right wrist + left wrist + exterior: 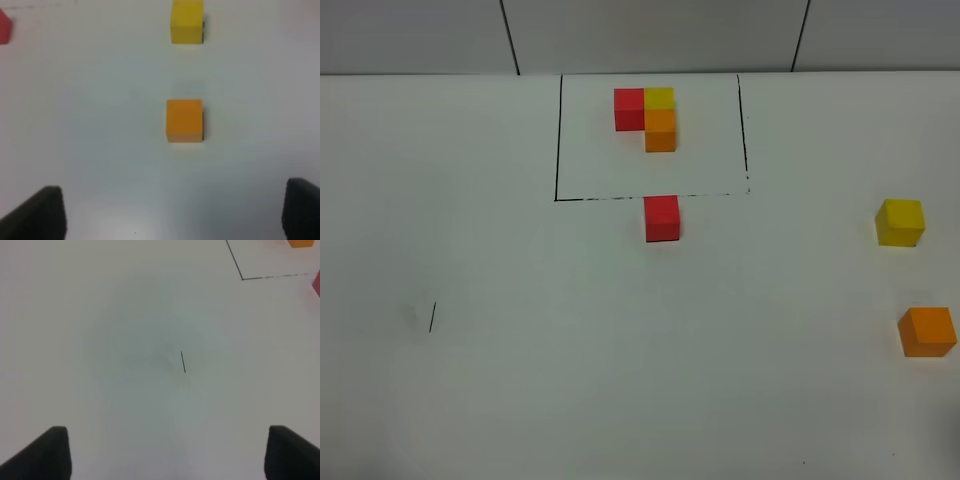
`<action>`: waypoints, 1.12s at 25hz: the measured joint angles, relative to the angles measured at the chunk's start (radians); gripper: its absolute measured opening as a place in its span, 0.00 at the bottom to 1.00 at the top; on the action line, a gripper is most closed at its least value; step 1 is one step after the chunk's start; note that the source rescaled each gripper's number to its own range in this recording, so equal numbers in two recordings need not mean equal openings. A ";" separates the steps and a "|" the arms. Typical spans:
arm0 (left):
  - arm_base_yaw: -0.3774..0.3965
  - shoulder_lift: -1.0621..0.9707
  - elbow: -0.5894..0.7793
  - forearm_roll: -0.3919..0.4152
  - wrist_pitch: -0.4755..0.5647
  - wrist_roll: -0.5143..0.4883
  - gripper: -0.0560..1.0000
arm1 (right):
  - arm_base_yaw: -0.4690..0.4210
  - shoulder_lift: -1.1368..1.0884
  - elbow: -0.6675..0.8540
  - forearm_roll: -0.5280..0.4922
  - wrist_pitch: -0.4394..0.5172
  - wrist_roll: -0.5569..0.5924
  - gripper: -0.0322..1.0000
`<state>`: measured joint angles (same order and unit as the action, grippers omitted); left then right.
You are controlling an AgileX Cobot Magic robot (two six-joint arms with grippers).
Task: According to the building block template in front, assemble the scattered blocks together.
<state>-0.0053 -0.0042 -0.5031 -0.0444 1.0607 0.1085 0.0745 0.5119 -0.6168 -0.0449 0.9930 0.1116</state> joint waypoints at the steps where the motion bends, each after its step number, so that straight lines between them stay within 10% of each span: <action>1: 0.000 0.000 0.000 0.000 0.000 0.000 0.75 | 0.000 0.098 -0.029 -0.018 -0.024 0.006 0.76; 14: 0.000 0.000 0.000 0.000 0.000 -0.001 0.75 | -0.005 1.117 -0.571 -0.057 -0.115 -0.079 0.76; 28: 0.000 0.000 0.000 0.000 0.000 -0.001 0.75 | -0.183 1.396 -0.676 0.145 -0.180 -0.257 0.76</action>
<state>-0.0053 -0.0042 -0.5031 -0.0449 1.0608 0.1075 -0.1086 1.9078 -1.2924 0.1000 0.8126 -0.1450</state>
